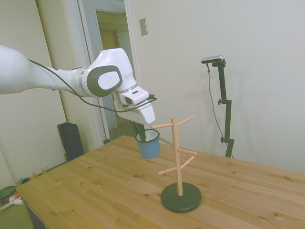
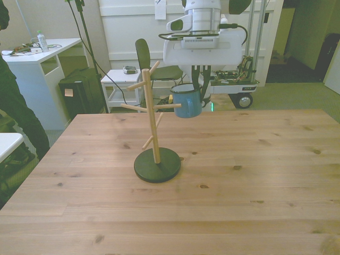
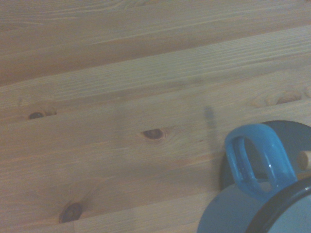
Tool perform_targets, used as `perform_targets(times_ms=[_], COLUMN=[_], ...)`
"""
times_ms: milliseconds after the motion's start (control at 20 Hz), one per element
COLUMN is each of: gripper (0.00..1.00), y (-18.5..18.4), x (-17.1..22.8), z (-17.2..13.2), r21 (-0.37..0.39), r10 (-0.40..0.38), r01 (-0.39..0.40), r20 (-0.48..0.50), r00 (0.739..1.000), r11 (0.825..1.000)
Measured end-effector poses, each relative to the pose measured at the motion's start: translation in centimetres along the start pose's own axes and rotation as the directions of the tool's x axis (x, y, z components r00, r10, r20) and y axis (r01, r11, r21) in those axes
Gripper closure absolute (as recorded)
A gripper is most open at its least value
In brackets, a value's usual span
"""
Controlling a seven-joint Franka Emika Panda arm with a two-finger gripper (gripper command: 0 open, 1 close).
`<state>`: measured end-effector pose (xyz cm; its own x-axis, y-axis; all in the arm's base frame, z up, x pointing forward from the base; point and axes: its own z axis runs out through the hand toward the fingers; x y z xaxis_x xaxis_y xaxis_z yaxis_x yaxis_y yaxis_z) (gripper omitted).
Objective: Hang the mug
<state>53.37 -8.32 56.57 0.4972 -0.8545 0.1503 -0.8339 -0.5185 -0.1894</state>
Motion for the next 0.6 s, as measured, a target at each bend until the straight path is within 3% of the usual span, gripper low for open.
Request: perform_targets(times_ms=[600], gripper=[1.0], y=[1.6], x=[1.9], z=[0.2], r21=[0.016], r10=[0.044], r01=[-0.045], r20=[0.022], r00=[0.999], r11=[0.999])
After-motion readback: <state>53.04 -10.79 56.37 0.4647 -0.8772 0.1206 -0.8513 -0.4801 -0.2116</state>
